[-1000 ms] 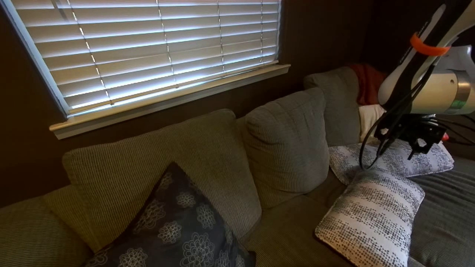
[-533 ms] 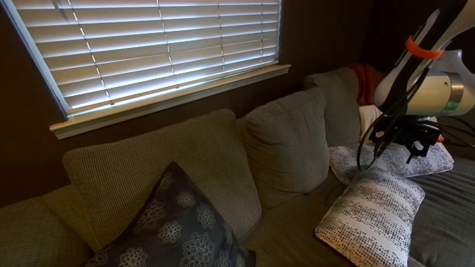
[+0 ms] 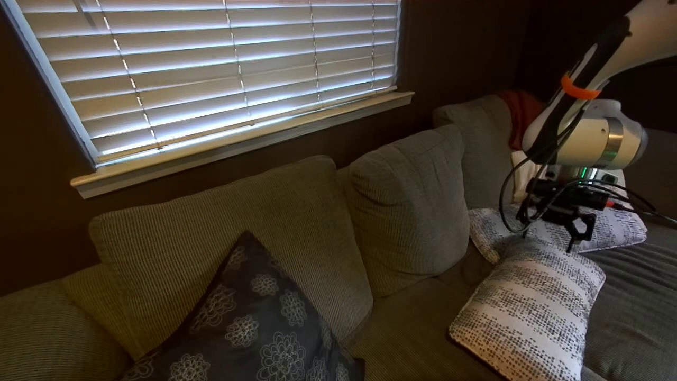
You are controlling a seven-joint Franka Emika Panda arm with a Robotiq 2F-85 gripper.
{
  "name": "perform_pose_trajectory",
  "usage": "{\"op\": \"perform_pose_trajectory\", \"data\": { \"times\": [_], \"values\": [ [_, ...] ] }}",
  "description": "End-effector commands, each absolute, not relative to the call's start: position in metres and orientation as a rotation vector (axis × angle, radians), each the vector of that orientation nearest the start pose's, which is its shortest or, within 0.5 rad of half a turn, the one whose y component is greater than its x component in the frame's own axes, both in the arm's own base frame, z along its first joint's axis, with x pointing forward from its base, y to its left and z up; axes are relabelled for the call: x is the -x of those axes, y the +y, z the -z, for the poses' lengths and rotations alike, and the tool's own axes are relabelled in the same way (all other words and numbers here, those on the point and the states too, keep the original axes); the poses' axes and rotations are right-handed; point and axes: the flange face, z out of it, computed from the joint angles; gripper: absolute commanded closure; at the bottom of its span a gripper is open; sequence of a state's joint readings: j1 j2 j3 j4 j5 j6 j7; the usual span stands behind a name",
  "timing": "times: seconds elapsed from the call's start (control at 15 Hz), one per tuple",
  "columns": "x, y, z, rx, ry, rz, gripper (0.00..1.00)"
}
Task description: Put the left white pillow on the right white pillow
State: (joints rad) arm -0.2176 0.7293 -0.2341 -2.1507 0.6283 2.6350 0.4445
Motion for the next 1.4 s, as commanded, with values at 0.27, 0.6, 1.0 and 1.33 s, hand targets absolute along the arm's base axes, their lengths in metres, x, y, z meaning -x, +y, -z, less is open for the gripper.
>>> {"op": "perform_pose_trajectory", "data": {
  "times": [0.27,0.6,1.0,1.33],
  "values": [
    [-0.455,-0.28,0.059,2.419,1.989,-0.457,0.0],
    [-0.472,-0.279,0.102,2.58,1.937,-0.344,0.0],
    [-0.476,-0.273,0.128,2.635,1.933,-0.313,0.54],
    [-0.481,-0.272,0.115,2.588,2.007,-0.294,0.87]
  ]
}}
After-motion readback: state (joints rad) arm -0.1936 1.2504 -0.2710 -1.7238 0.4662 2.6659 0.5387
